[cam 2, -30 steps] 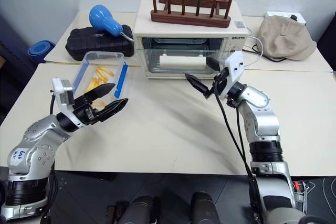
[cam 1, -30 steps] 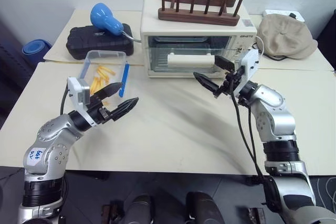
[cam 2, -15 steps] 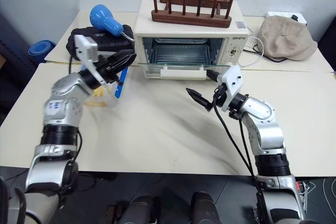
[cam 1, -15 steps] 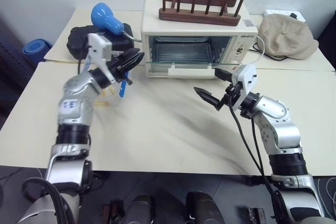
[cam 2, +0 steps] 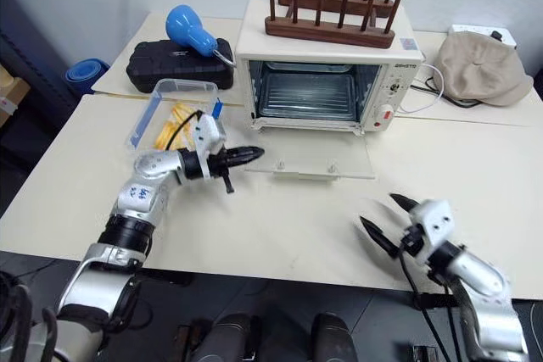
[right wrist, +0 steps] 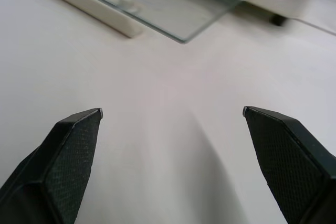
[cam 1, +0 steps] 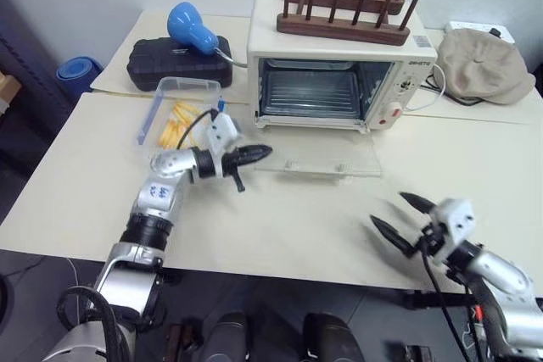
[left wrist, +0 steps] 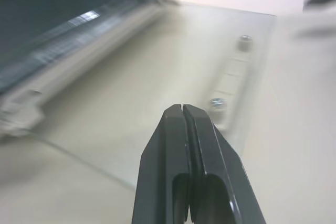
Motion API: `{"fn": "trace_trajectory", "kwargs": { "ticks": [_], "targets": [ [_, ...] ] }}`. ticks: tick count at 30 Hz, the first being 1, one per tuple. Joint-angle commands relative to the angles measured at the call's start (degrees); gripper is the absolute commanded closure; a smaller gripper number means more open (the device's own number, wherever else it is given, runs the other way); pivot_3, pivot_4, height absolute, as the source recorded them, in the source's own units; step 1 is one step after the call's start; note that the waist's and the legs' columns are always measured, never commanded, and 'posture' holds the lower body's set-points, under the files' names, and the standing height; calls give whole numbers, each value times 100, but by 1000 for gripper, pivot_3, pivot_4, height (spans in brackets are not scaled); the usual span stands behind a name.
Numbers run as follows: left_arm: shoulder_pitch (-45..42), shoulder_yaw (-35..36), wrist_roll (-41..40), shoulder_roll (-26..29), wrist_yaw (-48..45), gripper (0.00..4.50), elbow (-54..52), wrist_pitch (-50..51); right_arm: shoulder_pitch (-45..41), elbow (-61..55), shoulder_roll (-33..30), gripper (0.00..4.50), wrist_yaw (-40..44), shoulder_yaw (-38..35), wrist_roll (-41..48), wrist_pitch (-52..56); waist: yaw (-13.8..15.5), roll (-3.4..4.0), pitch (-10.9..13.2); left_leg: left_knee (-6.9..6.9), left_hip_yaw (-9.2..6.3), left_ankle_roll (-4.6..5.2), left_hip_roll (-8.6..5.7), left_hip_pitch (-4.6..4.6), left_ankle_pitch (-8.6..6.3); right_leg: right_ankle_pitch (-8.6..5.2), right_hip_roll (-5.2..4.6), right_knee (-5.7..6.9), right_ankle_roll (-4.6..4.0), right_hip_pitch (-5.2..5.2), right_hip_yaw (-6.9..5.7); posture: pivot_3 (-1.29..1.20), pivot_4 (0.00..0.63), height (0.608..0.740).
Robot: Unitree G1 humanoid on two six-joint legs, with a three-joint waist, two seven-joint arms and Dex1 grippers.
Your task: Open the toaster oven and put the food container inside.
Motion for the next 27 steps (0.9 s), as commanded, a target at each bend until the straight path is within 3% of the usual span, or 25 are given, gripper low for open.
{"fn": "trace_trajectory", "kwargs": {
  "ticks": [1,3,6,10,15,19,22,27],
  "targets": [
    [247,4,126,-9,224,4461,-555,-20,-67,-143,-9,0,250,-219,350,-507,-44,0,0,0,-4,-1,3,3,1,0,2,1,0,0,2,0,150,740],
    [594,148,-237,-59,182,4461,-1093,261,-124,-124,-56,0,432,-160,537,-484,-55,1,-1,-5,-13,-2,10,18,1,0,2,8,-1,3,9,0,150,740],
    [1295,762,-947,-70,599,3885,-2376,1130,-612,-153,-162,0,750,-16,1009,-215,-133,2,0,-12,-15,0,23,20,0,0,-4,7,-1,2,19,0,150,740],
    [2417,2045,-1993,285,1196,2760,-3803,2413,-1312,-106,-63,0,958,318,1086,-217,-129,4,-1,-6,-30,-2,33,20,0,0,-2,8,-1,3,17,0,150,740],
    [3820,3784,-2728,654,1848,1292,-4800,3309,-1913,-103,232,0,1134,836,1172,-228,-116,1,0,-1,-58,-1,20,19,-1,0,-11,0,-2,20,6,0,150,740],
    [4968,4908,-3262,484,2386,219,-5396,3697,-2310,60,409,0,1352,1190,1065,-400,-106,2,0,-4,-69,0,19,19,-5,0,-14,-9,-2,27,18,0,150,740],
    [5001,4947,-3407,393,2942,61,-5636,3915,-2491,249,437,0,1417,1262,1017,-479,-11,3,1,2,-100,1,12,20,-6,0,-19,-31,-2,58,20,0,150,740],
    [3339,5060,-4521,237,5269,61,-5134,5650,-2646,462,386,0,1564,1315,1033,-472,57,2,0,5,-138,0,-2,45,-8,0,-16,-42,-4,94,34,0,150,740]
  ]
}}
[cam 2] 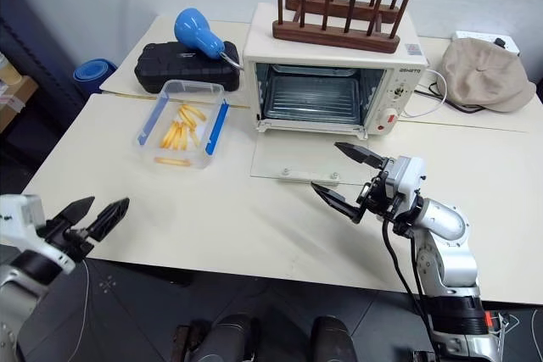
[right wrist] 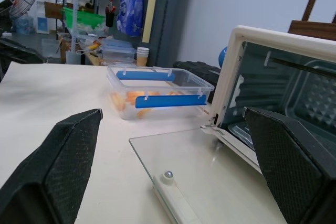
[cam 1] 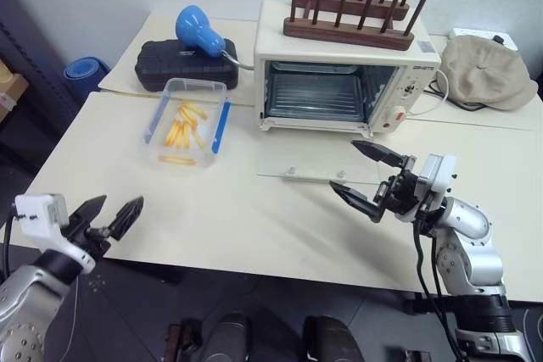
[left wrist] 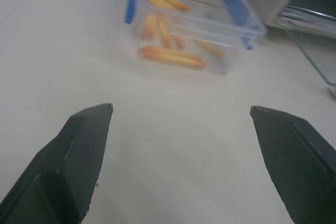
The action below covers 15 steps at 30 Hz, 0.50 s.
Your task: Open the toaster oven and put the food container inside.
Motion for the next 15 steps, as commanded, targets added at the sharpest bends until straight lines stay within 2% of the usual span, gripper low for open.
{"fn": "trace_trajectory", "kwargs": {
  "ticks": [1,5,8,12,15],
  "targets": [
    [-1093,30,-696,-36,1535,61,298,1172,-111,51,-56,0,94,-37,13,-98,-38,-1,-1,-1,1,-2,-1,3,-1,0,4,11,0,2,3,0,150,740],
    [-2473,115,-1196,-459,2970,61,1049,2485,-217,127,-63,0,90,-24,-35,-110,-93,-4,-1,-20,19,-5,-1,18,-3,0,17,22,0,-7,-1,0,150,740],
    [-3182,210,-963,-636,3525,61,1664,2971,-241,66,-27,0,9,7,-80,-87,-158,-11,3,-29,32,-6,3,29,-2,0,19,21,1,-7,-18,0,150,740],
    [-3976,5,-337,-698,3839,61,2449,2509,-200,-105,16,0,-106,89,-128,6,-186,-12,3,-32,39,-14,7,35,1,0,25,19,1,-8,-18,0,150,740],
    [-4466,79,-189,-874,3943,61,2936,2243,-124,-248,27,0,-204,137,-158,58,-168,-14,4,-31,43,-15,7,34,2,0,26,17,1,-9,-17,0,150,740]
  ]
}}
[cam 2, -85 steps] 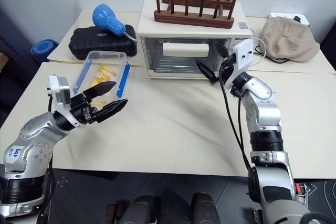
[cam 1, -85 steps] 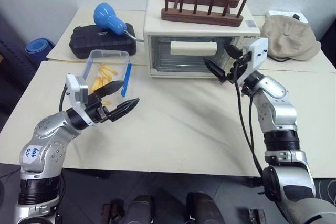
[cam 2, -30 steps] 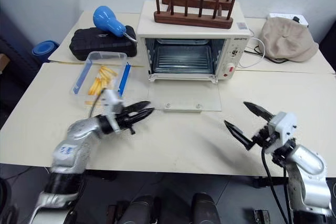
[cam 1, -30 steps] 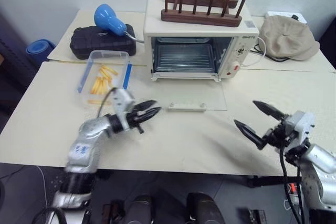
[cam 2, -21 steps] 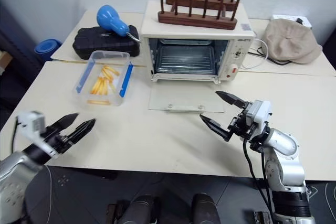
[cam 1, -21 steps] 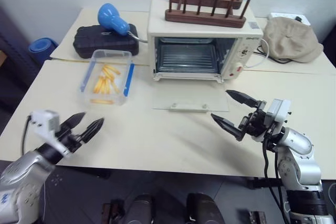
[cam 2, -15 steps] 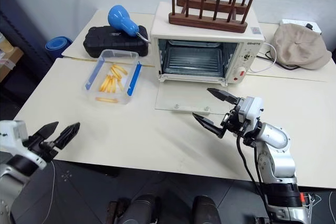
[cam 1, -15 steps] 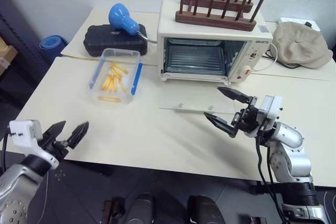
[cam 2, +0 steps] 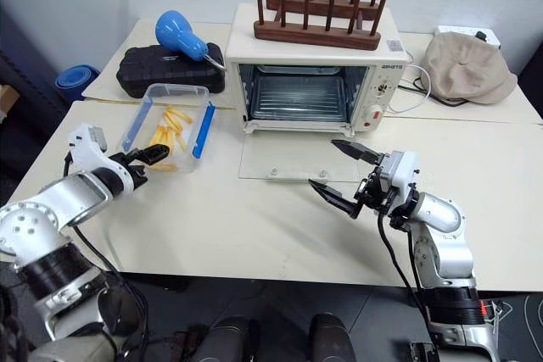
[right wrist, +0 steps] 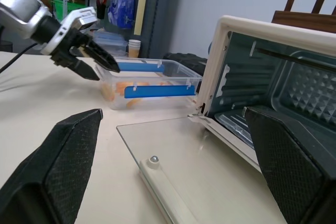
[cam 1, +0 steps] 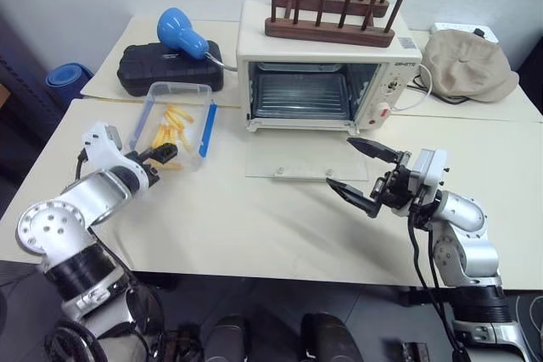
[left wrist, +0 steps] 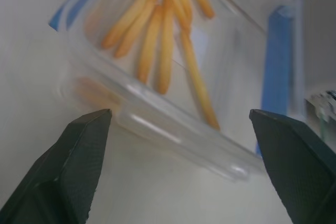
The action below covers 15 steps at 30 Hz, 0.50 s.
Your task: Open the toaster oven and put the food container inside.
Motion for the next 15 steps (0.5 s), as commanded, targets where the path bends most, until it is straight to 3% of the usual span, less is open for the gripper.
{"fn": "trace_trajectory", "kwargs": {
  "ticks": [1,3,6,15],
  "targets": [
    [-422,66,233,-84,143,61,398,-322,85,-417,22,0,-154,23,16,42,6,-2,1,1,0,0,0,-1,0,0,0,-2,0,0,0,0,150,740],
    [-546,76,314,-82,182,61,585,-273,147,-525,15,0,-231,28,11,77,15,-3,2,-1,-1,0,-2,-3,-1,0,-3,-1,0,-2,1,0,150,740],
    [-628,63,455,10,199,636,773,-93,176,-602,11,0,-324,21,-1,114,14,-3,2,-3,0,-1,-2,-3,-1,0,-2,-2,0,-3,1,0,150,740],
    [-1177,-200,1136,991,-369,3343,1693,-480,302,-649,28,0,-523,3,-105,5,-8,-6,3,-8,11,-8,1,-2,0,0,4,0,0,-12,5,0,150,740]
  ]
}}
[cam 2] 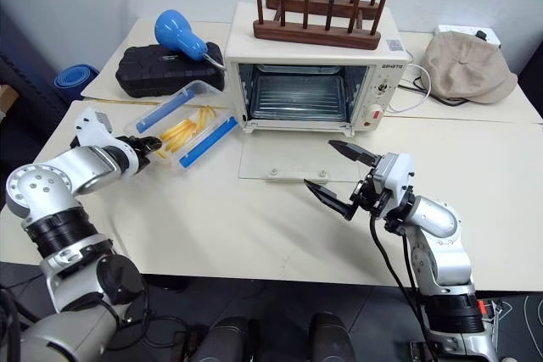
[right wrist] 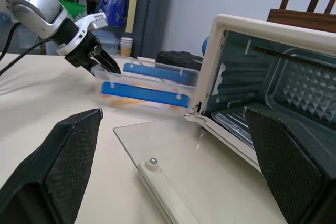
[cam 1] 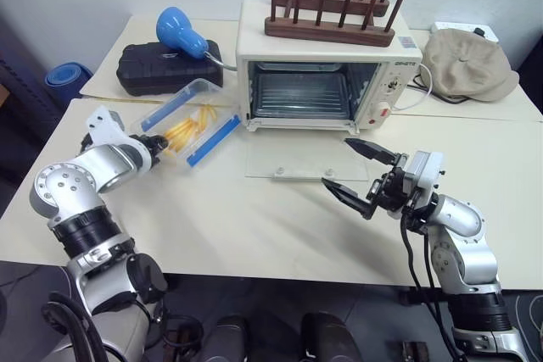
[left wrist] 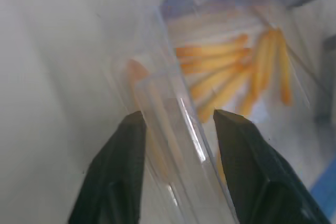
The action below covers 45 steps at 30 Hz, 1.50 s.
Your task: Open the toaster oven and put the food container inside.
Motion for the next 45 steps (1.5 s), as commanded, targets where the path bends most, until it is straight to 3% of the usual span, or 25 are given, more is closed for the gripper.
{"fn": "trace_trajectory", "kwargs": {
  "ticks": [1,3,5,11,14,16,24,28,38,45],
  "targets": [
    [-313,-116,228,531,-404,3634,217,-125,115,-268,-1,0,-70,-77,11,-114,3,-3,2,0,-1,0,1,-1,0,0,0,0,0,-1,0,0,150,740],
    [-273,-257,326,871,-705,4164,289,-40,169,-295,-20,0,-80,-98,23,-117,-4,-3,2,-6,-1,0,-1,-1,0,0,-3,0,0,-3,1,0,150,740],
    [-100,-562,467,1312,-1126,4405,292,54,208,-305,-35,0,-85,-110,28,-115,-7,-8,5,-13,4,0,0,-2,0,0,-3,0,0,-11,5,0,150,740],
    [170,-1601,447,2513,-2753,4457,65,505,403,-400,-139,0,-235,-340,91,-15,-6,-10,6,-39,23,-7,1,-4,4,0,1,15,0,-45,30,0,150,740],
    [3,-1879,249,2674,-3249,4457,-181,1054,766,-506,-280,0,-261,-549,98,5,39,-11,6,-40,22,-6,-4,-6,5,0,-3,15,0,-45,36,0,150,740],
    [-180,-2000,240,2436,-3311,4457,-462,1315,1004,-547,-380,0,-287,-696,89,-13,96,-12,7,-40,20,-5,-6,-7,5,0,-4,13,0,-42,37,0,150,740],
    [-924,-2436,663,574,-2970,4457,-1004,1659,1508,-851,-422,0,-556,-937,84,11,127,-16,9,-37,42,-2,-2,-9,9,0,3,12,0,-50,52,0,150,740],
    [-1324,-3154,1122,302,-3020,4457,-477,1360,1650,-1049,-363,0,-723,-914,64,21,78,-22,13,-45,81,-6,-5,-8,10,0,18,17,0,-73,82,0,150,740],
    [-2011,-3311,1844,-701,-3164,4457,1051,-74,1995,-1477,-168,0,-1128,-776,-14,20,144,-24,14,-45,101,-5,-1,-1,10,0,20,19,0,-79,107,0,150,740],
    [-2113,-2085,1543,-1215,-2839,2241,1188,-824,2071,-1582,-165,0,-1238,-830,88,60,134,-26,15,-45,100,-5,2,-2,10,0,19,19,0,-79,105,0,150,740]
  ]
}}
